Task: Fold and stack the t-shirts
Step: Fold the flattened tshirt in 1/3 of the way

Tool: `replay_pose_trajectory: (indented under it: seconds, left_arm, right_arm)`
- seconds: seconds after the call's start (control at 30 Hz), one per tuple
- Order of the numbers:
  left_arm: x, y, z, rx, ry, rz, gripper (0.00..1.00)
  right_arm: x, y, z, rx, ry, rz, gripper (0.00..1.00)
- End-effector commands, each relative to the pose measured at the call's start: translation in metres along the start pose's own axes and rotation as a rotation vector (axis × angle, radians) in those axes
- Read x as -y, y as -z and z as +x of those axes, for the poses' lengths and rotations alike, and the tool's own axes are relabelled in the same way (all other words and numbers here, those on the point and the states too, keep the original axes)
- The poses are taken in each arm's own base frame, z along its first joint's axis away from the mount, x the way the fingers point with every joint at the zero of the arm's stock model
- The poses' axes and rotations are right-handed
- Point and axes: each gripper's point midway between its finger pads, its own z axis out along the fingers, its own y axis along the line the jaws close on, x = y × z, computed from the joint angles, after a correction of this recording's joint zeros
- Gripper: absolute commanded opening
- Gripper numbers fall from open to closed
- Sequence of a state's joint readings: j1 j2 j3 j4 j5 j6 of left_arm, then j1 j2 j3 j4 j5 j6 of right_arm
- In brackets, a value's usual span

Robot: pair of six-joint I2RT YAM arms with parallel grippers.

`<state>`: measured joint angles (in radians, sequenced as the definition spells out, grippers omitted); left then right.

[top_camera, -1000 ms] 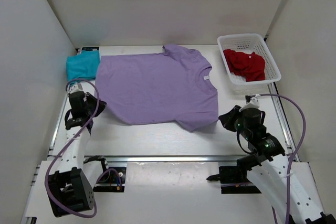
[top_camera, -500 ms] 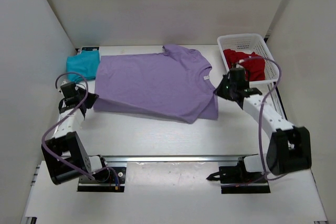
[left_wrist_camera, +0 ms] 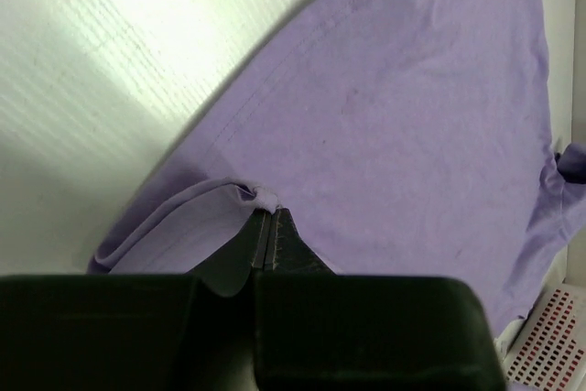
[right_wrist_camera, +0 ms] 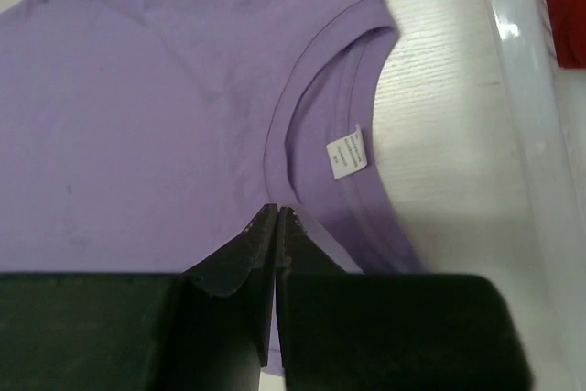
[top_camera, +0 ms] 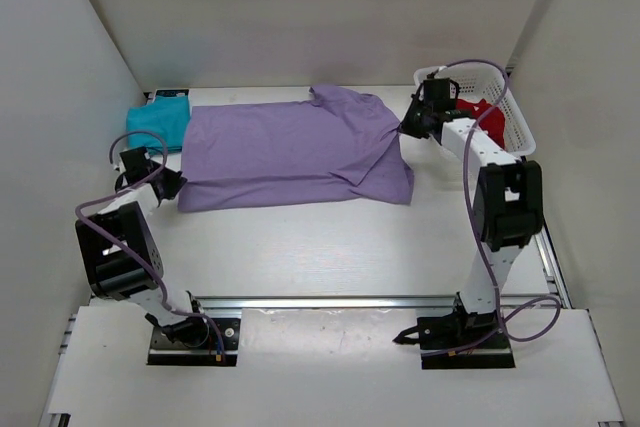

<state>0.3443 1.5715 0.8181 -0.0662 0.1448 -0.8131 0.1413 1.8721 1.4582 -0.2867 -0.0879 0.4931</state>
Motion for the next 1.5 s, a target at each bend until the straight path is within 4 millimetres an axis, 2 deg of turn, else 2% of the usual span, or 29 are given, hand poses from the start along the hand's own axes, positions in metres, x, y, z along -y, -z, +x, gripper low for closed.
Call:
replay_pose_trajectory:
  seconds: [0.0,0.03,0.1,0.17,0.2,0.23,0.27,0.3,0.37,0.4,0.5,0.6,0.63,0.67,0.7,0.73,0.77,0.8,0.83,0.87,0.9,0.93,1.0,1.03,1.07,1.13,1.2,1.33,1.47]
  left_arm:
    - [0.018,0.000,-0.030,0.081,-0.002,0.034,0.00]
    - [0.020,-0.001,-0.031,0.085,-0.005,0.040,0.00]
    - [0.019,-0.005,-0.033,0.086,-0.001,0.041,0.00]
    - [0.018,-0.007,-0.033,0.085,-0.001,0.038,0.00]
    - [0.014,-0.008,-0.032,0.078,-0.001,0.030,0.00]
    - [0.011,-0.009,-0.033,0.075,0.004,0.026,0.00]
    - [0.016,-0.007,-0.032,0.075,-0.004,0.037,0.02]
    - [0.013,-0.008,-0.033,0.076,-0.008,0.034,0.11]
    - [0.024,-0.004,-0.036,0.082,-0.029,0.063,0.24]
    - [0.029,0.001,-0.038,0.086,-0.036,0.080,0.30]
    - [0.036,0.018,-0.042,0.124,-0.069,0.095,0.38]
    - [0.041,0.034,-0.024,0.119,-0.107,0.117,0.40]
    - [0.041,0.036,-0.020,0.113,-0.101,0.134,0.39]
    - [0.038,0.040,-0.006,0.097,-0.104,0.144,0.40]
    - [0.030,0.042,0.005,0.078,-0.094,0.142,0.41]
    - [0.029,0.043,0.015,0.070,-0.095,0.164,0.40]
    - [0.030,0.045,0.026,0.046,-0.097,0.179,0.40]
    - [0.030,0.043,0.042,0.010,-0.111,0.192,0.38]
    - [0.030,0.042,0.052,-0.014,-0.106,0.202,0.37]
    - [0.040,0.043,0.066,-0.044,-0.126,0.232,0.36]
    - [0.052,0.045,0.080,-0.068,-0.156,0.261,0.36]
    - [0.062,0.046,0.086,-0.072,-0.169,0.282,0.36]
    - [0.092,0.055,0.121,-0.112,-0.252,0.351,0.35]
    - [0.104,0.061,0.139,-0.140,-0.297,0.384,0.36]
    - [0.109,0.062,0.143,-0.132,-0.319,0.389,0.36]
    - [0.117,0.069,0.170,-0.174,-0.381,0.420,0.36]
    - [0.119,0.070,0.174,-0.161,-0.408,0.431,0.36]
    - [0.101,0.061,0.181,-0.199,-0.376,0.416,0.36]
    - [0.103,0.060,0.192,-0.225,-0.374,0.431,0.35]
  right_arm:
    - [-0.006,-0.008,-0.029,0.028,0.039,0.004,0.00]
    - [0.001,-0.018,-0.021,-0.007,0.037,0.018,0.00]
    - [-0.003,-0.026,-0.028,-0.004,0.042,0.004,0.00]
    - [-0.006,-0.039,-0.026,-0.015,0.044,0.001,0.00]
    - [-0.012,-0.037,-0.040,0.005,0.050,-0.013,0.00]
    - [-0.007,-0.045,-0.033,-0.024,0.045,0.001,0.00]
    - [-0.014,-0.049,-0.043,-0.005,0.059,-0.005,0.00]
    - [-0.020,-0.048,-0.049,-0.001,0.075,-0.007,0.00]
    - [-0.020,-0.054,-0.046,-0.025,0.078,0.017,0.00]
    - [-0.024,-0.053,-0.052,-0.011,0.084,0.012,0.07]
    - [-0.033,-0.044,-0.061,0.019,0.106,-0.021,0.16]
    - [-0.040,-0.014,-0.075,0.075,0.116,-0.046,0.29]
    - [-0.029,-0.016,-0.060,0.051,0.109,-0.017,0.35]
    - [-0.036,0.000,-0.067,0.092,0.110,-0.041,0.37]
    - [-0.034,0.013,-0.060,0.108,0.103,-0.058,0.39]
    - [-0.022,0.021,-0.039,0.087,0.083,-0.048,0.37]
    - [-0.008,0.015,-0.011,0.055,0.064,-0.040,0.26]
    - [-0.012,0.031,-0.018,0.107,0.067,-0.057,0.21]
    - [0.004,0.028,0.008,0.060,0.047,-0.028,0.14]
    - [0.014,0.032,0.021,0.048,0.036,-0.017,0.10]
    - [0.014,0.036,0.022,0.055,0.046,-0.027,0.10]
    - [0.026,0.034,0.036,0.026,0.033,-0.005,0.11]
    - [0.033,0.032,0.054,-0.019,0.032,-0.011,0.18]
    - [0.036,0.034,0.056,-0.022,0.037,-0.014,0.23]
    - [0.037,0.032,0.067,-0.042,0.043,-0.009,0.28]
    - [0.043,0.032,0.072,-0.047,0.049,0.006,0.32]
    - [0.046,0.029,0.082,-0.076,0.056,0.017,0.33]
    - [0.054,0.021,0.088,-0.083,0.043,0.028,0.32]
    - [0.055,0.011,0.087,-0.089,0.034,0.031,0.32]
